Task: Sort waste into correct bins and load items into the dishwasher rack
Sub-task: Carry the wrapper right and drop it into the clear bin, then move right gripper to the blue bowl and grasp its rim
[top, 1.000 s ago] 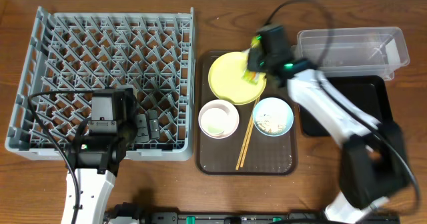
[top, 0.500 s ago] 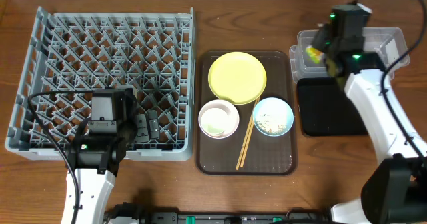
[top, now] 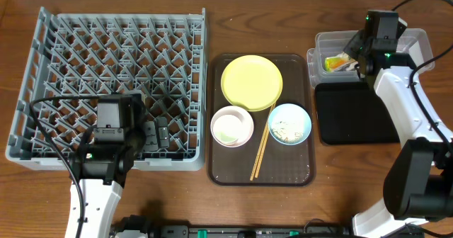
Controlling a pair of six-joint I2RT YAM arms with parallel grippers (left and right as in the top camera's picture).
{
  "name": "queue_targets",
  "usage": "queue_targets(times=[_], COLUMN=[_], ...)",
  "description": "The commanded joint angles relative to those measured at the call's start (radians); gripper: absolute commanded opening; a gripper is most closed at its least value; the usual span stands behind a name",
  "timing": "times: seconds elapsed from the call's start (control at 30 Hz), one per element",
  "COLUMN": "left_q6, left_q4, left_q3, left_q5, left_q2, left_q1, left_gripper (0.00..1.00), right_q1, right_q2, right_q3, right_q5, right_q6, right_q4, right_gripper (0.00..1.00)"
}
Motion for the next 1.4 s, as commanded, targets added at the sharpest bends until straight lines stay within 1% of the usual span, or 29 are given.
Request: queue_targets(times=[0.0,0.1,0.2,0.27,0.37,0.53,0.63,0.73,0.8,0.9,0.97,1.07,1.17,1.23,1.37], left_q6=[-0.009,-0.009,-0.009,-0.009,-0.009,-0.009,-0.009,-0.009,-0.009,-0.009,-0.009,-0.009,-0.009,-0.009,-0.009], left_q4=[-0.002,-0.003,-0.002,-0.002,-0.002,-0.002,-0.002,-0.002,-0.003,-0.003,-0.003,-0.003,-0.003,-0.003,-0.003], left_q3=[0.029,0.029,0.028,0.029,0.029,0.029,0.028,0.028,0.028,0.028,0.028,0.028,0.028,0.028,0.028], left_q5=[-0.001,-0.001,-0.001,-0.001,-0.001,-0.001,-0.002,-0.002,-0.001,-0.001,-0.001,-0.001,-0.001,-0.001,-0.001], left_q2=[-0.001,-0.001,-0.001,-0.001,-0.001,-0.001,-0.001,-0.001,-0.001,-0.001,-0.001,-0.001,-0.001,-0.001,-0.001], left_q1=[0.004,0.004,0.004,0.004,0.004,0.004,0.004,0.004,0.004,0.004,0.004,0.004,0.004,0.004,0.004], left_gripper=[0.98,0.98,0.98,0.98,0.98,0.98,0.98,0.98,0.98,0.98,0.98,0.98,0.98,0.98,0.98], right_q1=[-0.004,0.001,0.013,0.03,0.072,0.21,0.32,0.403,0.448,0.503,0.53,0.56,0.581,0.584,0.584], right_q2=[-0.042,-0.092,-0.149,-0.185,-0.22,-0.227,-0.22,-0.219,-0.219,-0.219,-0.219,-0.219,-0.219,-0.219,-0.219], right_q3=[0.007,0.007,0.007,0.007,0.007,0.002,-0.03,-0.09,-0.137,-0.217,-0.269,-0.34,-0.401,-0.427,-0.475], right_q5=[-0.073,-0.128,-0.256,-0.354,-0.421,-0.472,-0.452,-0.428,-0.422,-0.387,-0.352,-0.335,-0.333,-0.314,-0.295], right_q6=[-0.103,-0.159,-0.256,-0.338,-0.39,-0.467,-0.517,-0.511,-0.498,-0.436,-0.404,-0.391,-0.386,-0.359,-0.323], right_q4=[0.0,-0.033,-0.101,-0.175,-0.293,-0.513,-0.587,-0.562,-0.525,-0.449,-0.397,-0.312,-0.241,-0.215,-0.164], right_gripper=[0.5,0.52,0.55,0.56,0.57,0.61,0.63,0.63,0.59,0.53,0.52,0.5,0.4,0.39,0.33])
